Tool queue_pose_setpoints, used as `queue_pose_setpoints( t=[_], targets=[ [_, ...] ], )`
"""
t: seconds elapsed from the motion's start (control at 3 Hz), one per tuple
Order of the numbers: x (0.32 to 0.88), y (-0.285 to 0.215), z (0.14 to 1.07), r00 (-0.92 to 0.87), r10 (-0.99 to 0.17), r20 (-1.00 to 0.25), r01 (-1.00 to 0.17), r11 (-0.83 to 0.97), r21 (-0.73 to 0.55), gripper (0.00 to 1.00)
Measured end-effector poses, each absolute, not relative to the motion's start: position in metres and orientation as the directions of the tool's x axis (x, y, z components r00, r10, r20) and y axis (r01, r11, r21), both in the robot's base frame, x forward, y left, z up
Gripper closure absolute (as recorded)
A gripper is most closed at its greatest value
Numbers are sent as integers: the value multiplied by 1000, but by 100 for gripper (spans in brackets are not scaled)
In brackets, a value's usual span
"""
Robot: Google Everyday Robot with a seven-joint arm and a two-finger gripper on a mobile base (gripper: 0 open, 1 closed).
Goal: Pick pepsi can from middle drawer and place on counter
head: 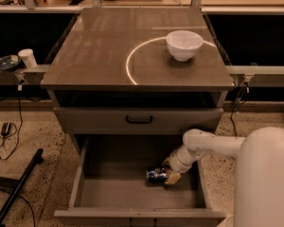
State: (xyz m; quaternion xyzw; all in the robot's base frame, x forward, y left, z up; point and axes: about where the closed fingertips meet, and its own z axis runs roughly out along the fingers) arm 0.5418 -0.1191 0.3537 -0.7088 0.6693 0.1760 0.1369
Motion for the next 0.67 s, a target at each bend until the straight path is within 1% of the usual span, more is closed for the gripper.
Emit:
queue_pose_setpoints(
  t=[0.33,0.67],
  targets=[
    [540,-121,357,45,-898,-437,-994,-86,73,100],
    [538,-118,362,50,-894,-446,-994,-89,69,100]
  ],
)
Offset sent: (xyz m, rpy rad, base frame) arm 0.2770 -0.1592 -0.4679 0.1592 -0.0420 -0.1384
